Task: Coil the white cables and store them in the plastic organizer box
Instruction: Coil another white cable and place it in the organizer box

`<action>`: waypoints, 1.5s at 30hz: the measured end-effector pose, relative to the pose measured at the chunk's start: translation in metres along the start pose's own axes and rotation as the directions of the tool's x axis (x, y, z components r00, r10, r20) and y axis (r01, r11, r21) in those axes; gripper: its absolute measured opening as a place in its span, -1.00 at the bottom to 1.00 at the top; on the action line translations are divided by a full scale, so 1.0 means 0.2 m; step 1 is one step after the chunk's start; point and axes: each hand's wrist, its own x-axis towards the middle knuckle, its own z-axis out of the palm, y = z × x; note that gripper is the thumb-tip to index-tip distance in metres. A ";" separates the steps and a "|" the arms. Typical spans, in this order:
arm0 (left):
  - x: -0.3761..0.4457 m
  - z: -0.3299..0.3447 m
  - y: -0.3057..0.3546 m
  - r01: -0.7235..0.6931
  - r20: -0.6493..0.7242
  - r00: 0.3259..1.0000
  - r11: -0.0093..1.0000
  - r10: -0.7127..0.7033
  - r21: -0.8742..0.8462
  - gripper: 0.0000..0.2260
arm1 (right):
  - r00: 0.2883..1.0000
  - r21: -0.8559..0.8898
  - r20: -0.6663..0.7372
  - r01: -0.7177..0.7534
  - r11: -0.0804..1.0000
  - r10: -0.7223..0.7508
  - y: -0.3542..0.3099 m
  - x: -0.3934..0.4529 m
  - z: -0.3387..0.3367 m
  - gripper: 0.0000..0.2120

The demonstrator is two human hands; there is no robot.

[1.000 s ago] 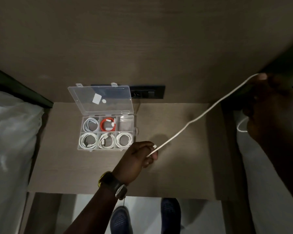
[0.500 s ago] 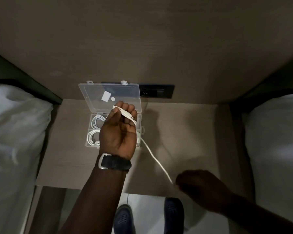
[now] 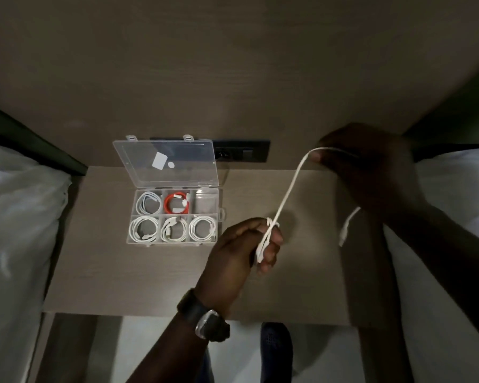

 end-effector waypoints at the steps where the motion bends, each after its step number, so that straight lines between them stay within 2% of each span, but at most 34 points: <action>1: -0.01 0.01 0.03 0.037 0.045 0.999 0.977 -0.028 -0.210 -0.81 | 0.995 0.035 0.078 -0.068 0.997 0.065 -0.09 -0.12 0.08 -0.74; 3: -0.01 0.01 0.10 0.077 0.107 0.994 0.827 -0.021 -0.556 -0.85 | 0.964 0.055 0.234 -0.141 0.988 0.125 -0.19 -0.28 0.17 -0.74; 4: 0.00 -0.01 0.12 0.072 0.106 0.994 0.757 -0.004 -0.649 -0.84 | 0.931 0.051 0.313 -0.214 0.976 0.187 -0.25 -0.39 0.22 -0.77; 6: 0.03 -0.06 0.16 0.036 0.081 0.996 0.668 0.035 -0.743 -0.79 | 0.872 0.077 0.440 -0.276 0.958 0.215 -0.30 -0.57 0.31 -0.83; 8: 0.07 -0.11 0.18 -0.024 -0.002 0.999 0.600 0.037 -0.799 -0.74 | 0.781 0.108 0.614 -0.234 0.966 0.120 -0.42 -0.73 0.33 -0.74; 9: 0.09 -0.13 0.18 -0.078 -0.078 0.997 0.599 0.026 -0.797 -0.74 | 0.740 0.144 0.671 -0.196 0.970 0.050 -0.50 -0.82 0.33 -0.67; 10: 0.11 -0.16 0.15 -0.145 -0.168 0.986 0.629 0.024 -0.764 -0.76 | 0.704 0.174 0.710 -0.169 0.970 -0.005 -0.55 -0.87 0.32 -0.62; 11: 0.12 -0.18 0.13 -0.214 -0.259 0.965 0.700 0.042 -0.682 -0.77 | 0.688 0.195 0.724 -0.132 0.972 -0.052 -0.57 -0.90 0.29 -0.59; 12: 0.12 -0.19 0.10 -0.270 -0.340 0.936 0.802 0.089 -0.533 -0.78 | 0.663 0.199 0.744 -0.106 0.974 -0.080 -0.60 -0.90 0.25 -0.57; 13: 0.12 -0.19 0.07 -0.298 -0.396 0.904 0.902 0.162 -0.312 -0.80 | 0.661 0.207 0.744 -0.089 0.974 -0.098 -0.62 -0.89 0.21 -0.57; 14: 0.12 -0.19 0.03 -0.287 -0.412 0.879 0.956 0.239 -0.057 -0.81 | 0.656 0.208 0.746 -0.071 0.975 -0.112 -0.64 -0.87 0.16 -0.60; 16: 0.09 -0.19 -0.03 -0.224 -0.282 0.906 0.923 0.315 0.312 -0.82 | 0.687 0.163 0.719 -0.023 0.986 -0.103 -0.64 -0.79 0.05 -0.70; 18: 0.05 -0.18 -0.06 -0.192 -0.077 0.964 0.866 0.255 0.462 -0.81 | 0.798 0.079 0.594 0.066 0.995 -0.100 -0.58 -0.66 -0.05 -0.72; 20: 0.01 -0.14 -0.06 -0.154 0.034 0.987 0.876 0.156 0.456 -0.81 | 0.860 0.038 0.473 0.201 0.979 -0.195 -0.49 -0.54 -0.13 -0.71; 23: -0.03 -0.05 -0.05 -0.079 0.066 0.996 0.922 0.058 0.378 -0.75 | 0.883 0.028 0.387 0.276 0.961 -0.265 -0.38 -0.41 -0.14 -0.78; 25: -0.03 0.00 -0.03 -0.006 0.079 0.997 0.966 -0.015 0.258 -0.73 | 0.908 0.007 0.345 0.250 0.968 -0.236 -0.34 -0.37 -0.07 -0.79; 27: -0.03 0.02 0.02 0.077 0.119 0.990 0.997 -0.077 0.001 -0.80 | 0.939 0.051 0.307 0.149 0.988 -0.158 -0.33 -0.37 0.03 -0.82; 29: -0.03 0.01 0.05 0.141 0.182 0.980 0.931 -0.083 -0.336 -0.88 | 0.957 0.137 0.291 -0.039 0.990 -0.003 -0.34 -0.42 0.14 -0.86; 31: -0.03 -0.01 0.07 0.136 0.208 0.978 0.803 -0.016 -0.580 -0.85 | 0.920 0.265 0.370 -0.237 0.935 0.128 -0.38 -0.50 0.24 -0.88; 34: 0.00 -0.06 0.07 0.001 0.108 0.989 0.705 0.106 -0.709 -0.69 | 0.789 0.408 0.557 -0.531 0.743 0.258 -0.49 -0.64 0.35 -0.85; 36: 0.03 -0.09 0.06 -0.127 -0.042 0.990 0.709 0.137 -0.694 -0.64 | 0.738 0.449 0.626 -0.605 0.658 0.251 -0.56 -0.72 0.35 -0.83; 37: 0.04 -0.10 0.06 -0.178 -0.117 0.984 0.724 0.134 -0.667 -0.66 | 0.726 0.438 0.649 -0.601 0.669 0.227 -0.59 -0.75 0.34 -0.84; 38: 0.05 -0.10 0.05 -0.214 -0.187 0.975 0.749 0.121 -0.628 -0.70 | 0.732 0.405 0.655 -0.552 0.729 0.190 -0.61 -0.77 0.32 -0.86; 40: 0.06 -0.10 0.01 -0.250 -0.312 0.945 0.828 0.097 -0.501 -0.80 | 0.783 0.286 0.617 -0.324 0.902 0.085 -0.63 -0.78 0.27 -0.80; 41: 0.06 -0.09 -0.01 -0.252 -0.360 0.928 0.874 0.096 -0.415 -0.83 | 0.809 0.233 0.588 -0.204 0.951 0.030 -0.65 -0.77 0.25 -0.77; 43: 0.06 -0.06 -0.05 -0.236 -0.408 0.905 0.939 0.119 -0.249 -0.83 | 0.841 0.221 0.541 -0.114 0.969 -0.025 -0.67 -0.73 0.20 -0.78; 45: 0.04 -0.03 -0.08 -0.225 -0.397 0.907 0.958 0.139 -0.177 -0.81 | 0.895 0.256 0.446 -0.115 0.960 -0.012 -0.68 -0.69 0.18 -0.86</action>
